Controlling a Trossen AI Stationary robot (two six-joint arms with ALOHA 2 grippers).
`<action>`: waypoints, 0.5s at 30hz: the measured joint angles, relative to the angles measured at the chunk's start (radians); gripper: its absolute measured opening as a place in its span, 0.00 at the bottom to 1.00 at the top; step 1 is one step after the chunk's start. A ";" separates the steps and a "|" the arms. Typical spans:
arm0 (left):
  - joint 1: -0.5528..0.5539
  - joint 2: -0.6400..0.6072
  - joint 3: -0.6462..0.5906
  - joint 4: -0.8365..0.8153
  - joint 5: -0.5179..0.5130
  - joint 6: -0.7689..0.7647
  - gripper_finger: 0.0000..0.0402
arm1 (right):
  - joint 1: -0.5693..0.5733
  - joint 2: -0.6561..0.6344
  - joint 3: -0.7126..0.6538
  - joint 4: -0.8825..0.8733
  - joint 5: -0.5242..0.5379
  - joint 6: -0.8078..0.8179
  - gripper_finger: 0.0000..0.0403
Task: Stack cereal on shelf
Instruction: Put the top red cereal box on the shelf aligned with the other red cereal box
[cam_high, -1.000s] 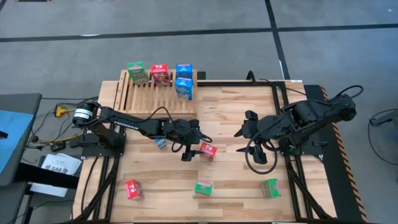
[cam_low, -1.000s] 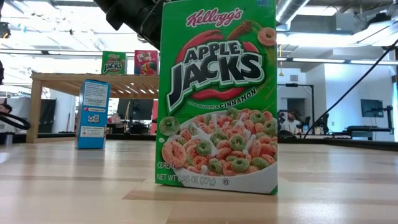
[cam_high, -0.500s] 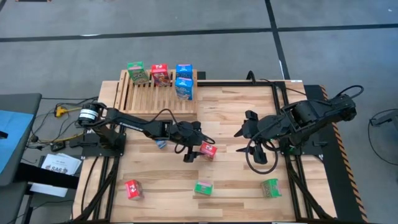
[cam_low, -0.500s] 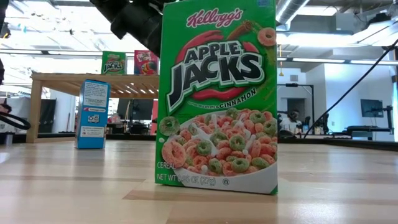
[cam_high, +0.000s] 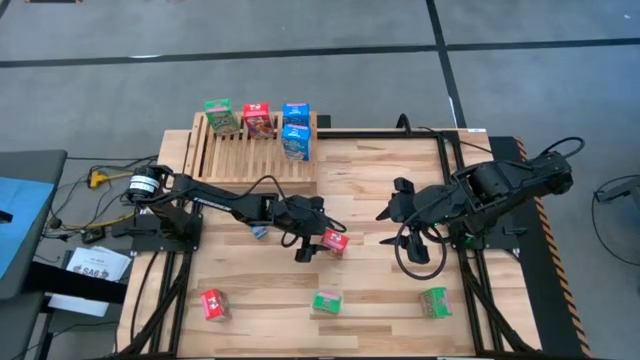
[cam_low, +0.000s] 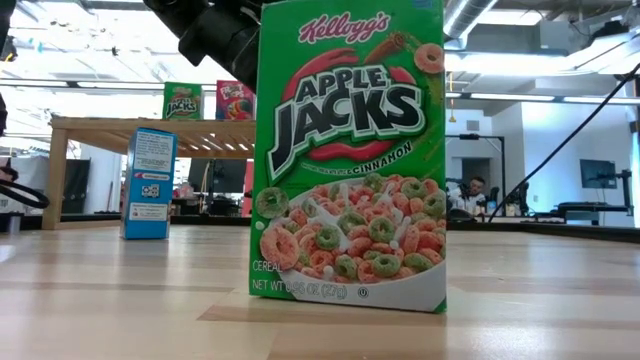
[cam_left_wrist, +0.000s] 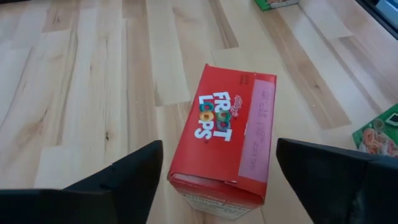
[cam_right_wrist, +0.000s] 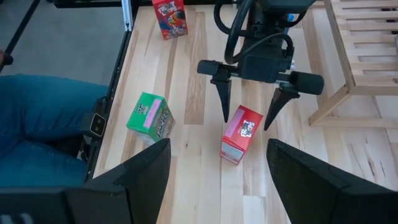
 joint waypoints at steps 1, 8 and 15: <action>0.000 0.000 0.000 0.000 0.000 0.000 0.72 | 0.000 0.000 0.000 0.000 0.000 0.000 0.72; 0.000 0.000 0.000 0.000 0.000 0.000 0.55 | 0.000 0.000 0.000 0.000 0.000 0.000 0.72; 0.000 0.000 0.000 0.000 0.001 -0.011 0.46 | 0.000 0.000 0.000 0.000 0.000 0.000 0.72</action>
